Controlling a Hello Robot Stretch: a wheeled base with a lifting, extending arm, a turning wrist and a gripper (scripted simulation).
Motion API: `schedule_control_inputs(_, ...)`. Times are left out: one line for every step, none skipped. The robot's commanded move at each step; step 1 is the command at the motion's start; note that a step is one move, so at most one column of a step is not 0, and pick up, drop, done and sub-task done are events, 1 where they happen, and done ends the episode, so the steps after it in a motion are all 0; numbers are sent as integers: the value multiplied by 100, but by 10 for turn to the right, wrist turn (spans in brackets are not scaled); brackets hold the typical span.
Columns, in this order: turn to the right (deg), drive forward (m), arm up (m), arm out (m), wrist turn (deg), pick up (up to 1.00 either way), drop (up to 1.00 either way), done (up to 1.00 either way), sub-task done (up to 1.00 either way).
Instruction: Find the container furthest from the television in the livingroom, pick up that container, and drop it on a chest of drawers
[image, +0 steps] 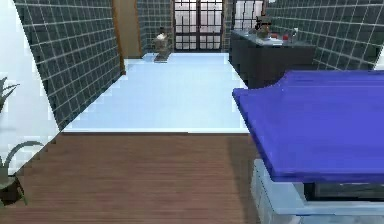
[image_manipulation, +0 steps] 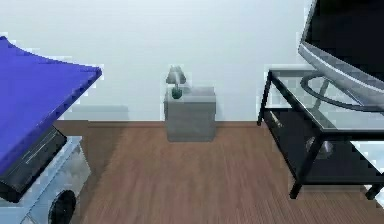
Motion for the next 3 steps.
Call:
schedule_control_inputs(-390, 0, 0, 0, 0, 0, 0, 0, 0)
schedule_control_inputs(0, 25, 0, 0, 0, 0, 0, 0, 0)
schedule_control_inputs(-390, 0, 0, 0, 0, 0, 0, 0, 0)
